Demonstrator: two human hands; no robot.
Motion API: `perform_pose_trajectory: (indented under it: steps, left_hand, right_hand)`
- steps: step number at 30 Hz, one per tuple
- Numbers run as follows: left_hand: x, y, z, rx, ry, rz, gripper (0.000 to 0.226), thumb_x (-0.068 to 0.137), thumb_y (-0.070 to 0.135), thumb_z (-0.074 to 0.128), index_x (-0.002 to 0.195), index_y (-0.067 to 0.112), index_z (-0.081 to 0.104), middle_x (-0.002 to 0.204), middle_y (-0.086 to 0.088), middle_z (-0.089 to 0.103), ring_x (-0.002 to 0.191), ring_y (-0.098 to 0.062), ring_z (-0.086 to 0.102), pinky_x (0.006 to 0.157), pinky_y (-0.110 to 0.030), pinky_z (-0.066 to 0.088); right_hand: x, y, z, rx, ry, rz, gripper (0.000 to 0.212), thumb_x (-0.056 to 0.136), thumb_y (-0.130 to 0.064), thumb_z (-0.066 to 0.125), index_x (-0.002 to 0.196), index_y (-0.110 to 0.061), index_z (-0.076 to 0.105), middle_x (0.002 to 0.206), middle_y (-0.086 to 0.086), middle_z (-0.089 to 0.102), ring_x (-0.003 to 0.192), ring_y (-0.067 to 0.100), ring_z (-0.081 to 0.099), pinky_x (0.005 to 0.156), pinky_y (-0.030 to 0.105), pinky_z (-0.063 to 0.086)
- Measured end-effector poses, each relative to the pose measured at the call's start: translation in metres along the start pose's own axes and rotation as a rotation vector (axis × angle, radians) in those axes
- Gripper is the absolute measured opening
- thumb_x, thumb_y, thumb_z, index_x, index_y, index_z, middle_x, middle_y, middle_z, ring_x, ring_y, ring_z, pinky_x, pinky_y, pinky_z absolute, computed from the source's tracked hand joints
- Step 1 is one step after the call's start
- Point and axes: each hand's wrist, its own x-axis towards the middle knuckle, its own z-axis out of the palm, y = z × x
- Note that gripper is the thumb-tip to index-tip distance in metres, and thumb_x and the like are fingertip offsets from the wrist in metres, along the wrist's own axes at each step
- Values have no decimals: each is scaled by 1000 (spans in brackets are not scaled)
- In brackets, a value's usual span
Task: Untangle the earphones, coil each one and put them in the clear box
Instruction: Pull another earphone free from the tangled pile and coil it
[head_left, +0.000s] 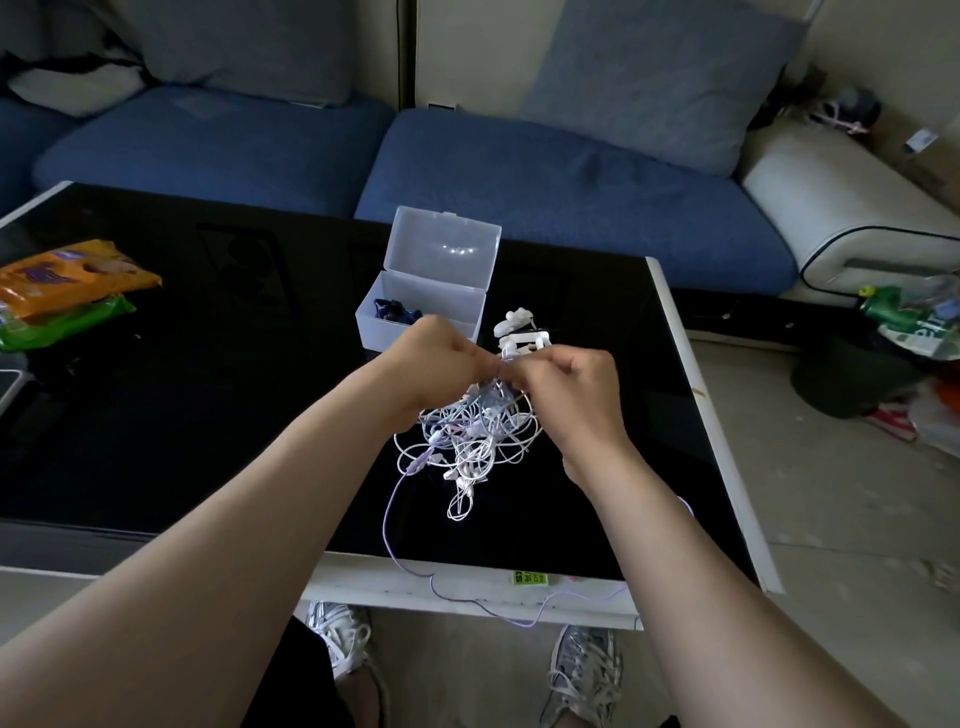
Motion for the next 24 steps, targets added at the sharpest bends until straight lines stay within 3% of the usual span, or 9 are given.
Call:
perform_pose_trajectory:
  steps: [2, 3, 6, 9, 12, 16, 19, 21, 24]
  left_hand:
    - [-3, -1, 2, 141, 31, 91, 30, 102, 17, 67, 81, -4, 71, 53, 13, 57, 42, -2, 41, 43, -15, 34]
    - [-5, 0, 3, 174, 32, 133, 31, 103, 17, 64, 82, -4, 68, 58, 13, 61, 49, -2, 45, 47, -17, 36]
    - [-11, 5, 8, 162, 18, 201, 20, 105, 16, 56, 98, 2, 68, 82, -3, 66, 67, -13, 50, 55, -24, 41]
    - [-12, 4, 6, 124, 35, 197, 23, 108, 17, 50, 92, 9, 63, 68, 10, 60, 63, -14, 44, 48, -18, 36]
    - [-8, 2, 1, 17, 93, 167, 32, 113, 22, 43, 88, 11, 59, 75, 0, 59, 60, -13, 51, 53, -24, 38]
    - [-6, 7, 2, -267, 167, 91, 35, 116, 18, 33, 95, 6, 58, 81, -9, 59, 52, -8, 59, 45, -16, 44]
    - [-1, 6, 1, -202, 184, 63, 32, 115, 23, 34, 107, 3, 58, 84, -11, 65, 50, -12, 61, 47, -22, 42]
    - [4, 4, -3, -142, 186, 33, 35, 114, 29, 36, 108, 3, 59, 85, -9, 68, 55, -18, 62, 51, -25, 41]
    - [7, 4, -9, -24, 139, 16, 31, 108, 22, 39, 106, 1, 61, 85, -11, 73, 54, -21, 61, 45, -22, 38]
  right_hand:
    - [2, -1, 1, 55, 121, 55, 13, 67, -27, 74, 62, -15, 77, 65, 10, 72, 63, 20, 63, 66, 37, 53]
    - [3, -1, 0, 89, 152, 93, 19, 67, -30, 71, 62, -12, 73, 64, 9, 71, 62, 21, 66, 68, 39, 59]
    - [7, -1, -3, 231, 85, 243, 17, 87, -24, 67, 76, -10, 68, 75, 11, 76, 63, 24, 74, 72, 44, 68]
    - [6, -5, -3, 333, 32, 355, 15, 96, -15, 62, 85, -7, 67, 79, 11, 77, 67, 24, 75, 66, 35, 67]
    - [9, -7, -3, 295, 63, 305, 16, 94, -18, 66, 80, -10, 67, 71, 5, 75, 69, 21, 73, 78, 39, 64]
    - [5, -10, -3, 300, -7, 327, 14, 92, -10, 66, 78, -9, 67, 66, 6, 71, 57, 18, 68, 74, 37, 58]
    - [7, -11, -1, 284, -64, 341, 19, 93, -6, 60, 77, -8, 71, 67, 8, 71, 65, 25, 66, 76, 38, 50]
    - [11, -11, -2, 290, -71, 361, 12, 96, -8, 56, 91, -7, 67, 70, 9, 70, 59, 23, 69, 70, 32, 55]
    - [17, -7, -2, 267, -88, 369, 13, 102, -13, 54, 103, -6, 65, 86, 15, 65, 56, 22, 69, 59, 31, 59]
